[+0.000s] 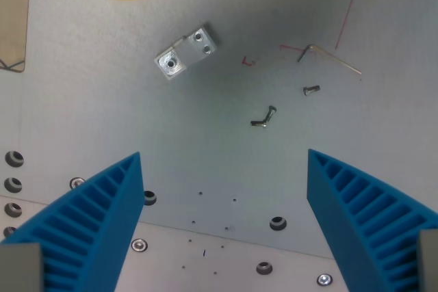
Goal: Move in gripper positive y
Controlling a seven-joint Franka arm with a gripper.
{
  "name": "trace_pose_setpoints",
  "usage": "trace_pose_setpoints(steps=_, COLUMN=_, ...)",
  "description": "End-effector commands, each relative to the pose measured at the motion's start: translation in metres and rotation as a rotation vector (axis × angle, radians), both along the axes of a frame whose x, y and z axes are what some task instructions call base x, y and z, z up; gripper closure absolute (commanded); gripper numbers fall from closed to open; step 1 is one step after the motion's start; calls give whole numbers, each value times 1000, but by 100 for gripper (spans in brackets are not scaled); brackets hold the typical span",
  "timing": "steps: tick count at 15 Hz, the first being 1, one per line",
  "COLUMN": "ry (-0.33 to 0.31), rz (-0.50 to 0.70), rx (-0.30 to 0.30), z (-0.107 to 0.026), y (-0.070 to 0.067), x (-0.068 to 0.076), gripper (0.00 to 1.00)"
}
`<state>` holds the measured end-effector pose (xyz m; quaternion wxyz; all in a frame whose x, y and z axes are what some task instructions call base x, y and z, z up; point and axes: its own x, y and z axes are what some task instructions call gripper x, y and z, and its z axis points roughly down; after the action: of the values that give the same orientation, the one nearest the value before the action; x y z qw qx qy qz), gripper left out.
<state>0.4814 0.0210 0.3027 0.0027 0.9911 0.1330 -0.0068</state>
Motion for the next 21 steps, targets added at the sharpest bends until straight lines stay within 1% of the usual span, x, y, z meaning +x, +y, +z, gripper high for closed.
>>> trace_pose_setpoints(steps=1, ry=-5, rz=0, rx=0, z=2, y=-5, x=1, gripper=0)
trace_pose_setpoints(steps=21, ry=-5, rz=0, rx=0, z=3, y=-101, x=28, gripper=0)
